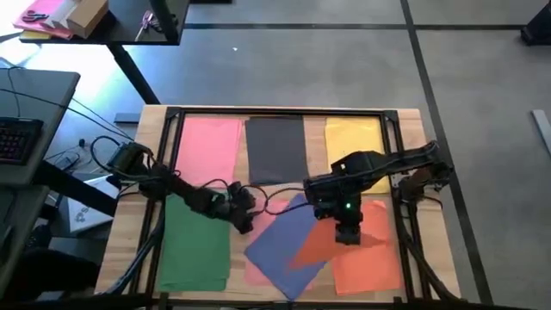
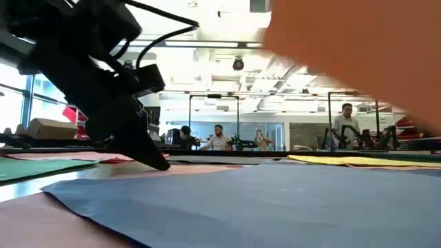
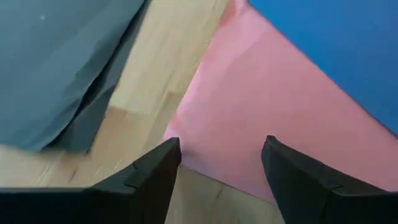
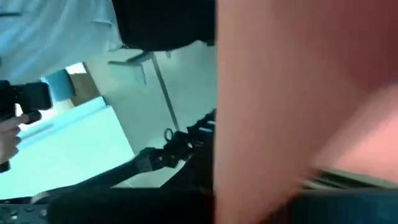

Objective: Organize paper
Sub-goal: Stack the orange color paper on top of the other orange color paper

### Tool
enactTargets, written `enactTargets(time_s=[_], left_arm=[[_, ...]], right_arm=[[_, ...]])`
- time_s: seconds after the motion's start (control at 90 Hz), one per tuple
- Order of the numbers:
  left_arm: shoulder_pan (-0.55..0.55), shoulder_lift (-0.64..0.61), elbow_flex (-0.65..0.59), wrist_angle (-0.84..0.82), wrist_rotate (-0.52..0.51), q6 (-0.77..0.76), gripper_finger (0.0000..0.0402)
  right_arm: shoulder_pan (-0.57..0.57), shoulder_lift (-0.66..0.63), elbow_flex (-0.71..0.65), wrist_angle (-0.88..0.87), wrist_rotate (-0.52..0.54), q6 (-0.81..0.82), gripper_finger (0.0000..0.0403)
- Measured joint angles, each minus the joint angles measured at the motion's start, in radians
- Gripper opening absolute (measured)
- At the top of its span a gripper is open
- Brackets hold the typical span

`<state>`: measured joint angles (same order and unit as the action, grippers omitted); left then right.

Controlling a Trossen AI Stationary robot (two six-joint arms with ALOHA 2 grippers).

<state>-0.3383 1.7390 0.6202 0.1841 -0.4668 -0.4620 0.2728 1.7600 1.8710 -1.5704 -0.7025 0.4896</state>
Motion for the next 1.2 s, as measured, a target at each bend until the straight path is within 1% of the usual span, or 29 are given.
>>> enactTargets(time_s=[0.111, 0.211, 0.278, 0.356, 0.422, 0.467, 0.533, 0.589, 0.644, 0.689, 0.711, 0.789, 0.844, 0.944, 1.033, 1.111, 1.2], left_arm=[[0.009, 0.002, 0.000, -0.002, 0.025, 0.001, 0.0205], [0.012, 0.015, 0.000, -0.002, 0.047, 0.002, 0.0181], [0.011, 0.032, 0.002, 0.006, 0.051, -0.010, 0.0153], [0.010, 0.051, 0.004, 0.020, 0.055, -0.040, 0.0111], [0.009, 0.058, 0.004, 0.031, 0.063, -0.057, 0.0072], [0.009, 0.058, 0.004, 0.039, 0.069, -0.056, 0.0047], [0.008, 0.045, 0.003, 0.041, 0.082, -0.049, 0.0015], [0.010, 0.022, 0.003, 0.014, 0.096, -0.047, 0.0006], [0.009, -0.010, 0.004, -0.013, 0.108, -0.039, 0.0009], [0.006, -0.043, 0.008, -0.041, 0.117, -0.035, 0.0012], [0.005, -0.063, 0.009, -0.071, 0.119, -0.035, 0.0013], [0.002, -0.138, 0.027, -0.176, 0.116, -0.035, 0.0014], [0.002, -0.200, 0.047, -0.239, 0.101, -0.035, 0.0011], [0.002, -0.295, 0.065, -0.341, 0.056, -0.021, 0.0006], [0.005, -0.373, 0.082, -0.424, 0.029, 0.011, 0.0003], [0.010, -0.438, 0.104, -0.511, -0.008, 0.021, 0.0002], [0.027, -0.492, 0.119, -0.668, -0.056, 0.021, 0.0000]], right_arm=[[0.004, -0.001, -0.121, 0.000, 0.109, -0.104, 0.0000], [0.009, -0.001, -0.258, -0.002, 0.174, -0.182, 0.0000], [0.010, 0.000, -0.347, -0.002, 0.192, -0.217, 0.0000], [0.011, 0.000, -0.437, -0.003, 0.216, -0.262, 0.0000], [0.011, 0.000, -0.501, -0.001, 0.269, -0.304, 0.0000], [0.011, 0.000, -0.534, -0.002, 0.319, -0.331, 0.0000], [0.008, 0.000, -0.567, -0.003, 0.432, -0.341, 0.0000], [-0.001, 0.000, -0.576, -0.002, 0.508, -0.347, 0.0000], [-0.006, 0.000, -0.575, -0.001, 0.565, -0.362, 0.0000], [-0.007, 0.000, -0.561, -0.003, 0.572, -0.386, 0.0000], [-0.006, 0.000, -0.553, 0.001, 0.559, -0.402, 0.0000], [0.009, -0.001, -0.538, 0.001, 0.458, -0.467, 0.0000], [0.025, -0.001, -0.544, 0.004, 0.412, -0.499, 0.0000], [0.050, -0.001, -0.593, 0.040, 0.390, -0.522, 0.0000], [0.050, -0.001, -0.666, 0.111, 0.324, -0.505, 0.0000], [0.050, 0.001, -0.720, 0.177, 0.357, -0.462, 0.0000], [0.050, 0.001, -0.750, 0.199, 0.471, -0.412, 0.0000]])
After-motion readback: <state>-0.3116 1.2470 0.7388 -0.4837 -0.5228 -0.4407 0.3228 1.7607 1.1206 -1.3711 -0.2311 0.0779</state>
